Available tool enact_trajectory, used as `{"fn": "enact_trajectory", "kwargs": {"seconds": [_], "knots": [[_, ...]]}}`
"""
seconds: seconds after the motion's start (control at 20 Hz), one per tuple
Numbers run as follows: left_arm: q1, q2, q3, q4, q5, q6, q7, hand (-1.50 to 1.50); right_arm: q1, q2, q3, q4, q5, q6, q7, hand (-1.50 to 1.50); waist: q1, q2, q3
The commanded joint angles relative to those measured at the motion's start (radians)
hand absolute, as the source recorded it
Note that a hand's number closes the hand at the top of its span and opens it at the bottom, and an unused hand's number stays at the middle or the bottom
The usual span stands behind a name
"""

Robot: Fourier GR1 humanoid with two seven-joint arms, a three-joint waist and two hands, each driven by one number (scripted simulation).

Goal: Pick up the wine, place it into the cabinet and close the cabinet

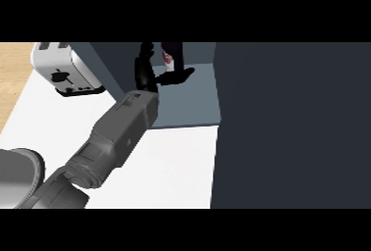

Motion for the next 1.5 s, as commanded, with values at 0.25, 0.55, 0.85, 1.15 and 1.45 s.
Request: {"fn": "enact_trajectory", "kwargs": {"seconds": [0.25, 0.55, 0.85, 1.15, 1.45], "knots": [[-0.029, 0.056, 0.013, 0.068, -0.028, 0.009, 0.0, -1.5, 0.052, -0.026, -0.023, -0.151, -0.094, 0.019, 0.058, -1.5, -0.006, 0.004, -0.001], [-0.014, 0.096, 0.015, 0.047, -0.044, -0.102, -0.043, -1.5, 0.099, -0.008, 0.023, -0.16, -0.069, 0.022, 0.017, -1.5, -0.006, 0.003, -0.001], [0.027, 0.02, 0.038, 0.0, -0.046, -0.141, -0.14, -1.5, 0.119, -0.025, -0.001, -0.203, -0.096, 0.025, 0.045, -1.5, 0.011, -0.005, -0.001], [0.007, 0.034, 0.058, -0.081, -0.046, -0.239, -0.14, -1.5, 0.057, 0.01, 0.034, -0.19, -0.046, -0.019, 0.09, -1.5, 0.038, -0.012, -0.001], [0.089, -0.026, 0.06, -0.197, -0.051, -0.222, -0.168, -1.5, 0.097, -0.02, -0.037, -0.233, -0.114, -0.007, 0.098, -1.5, 0.057, -0.023, 0.0]]}}
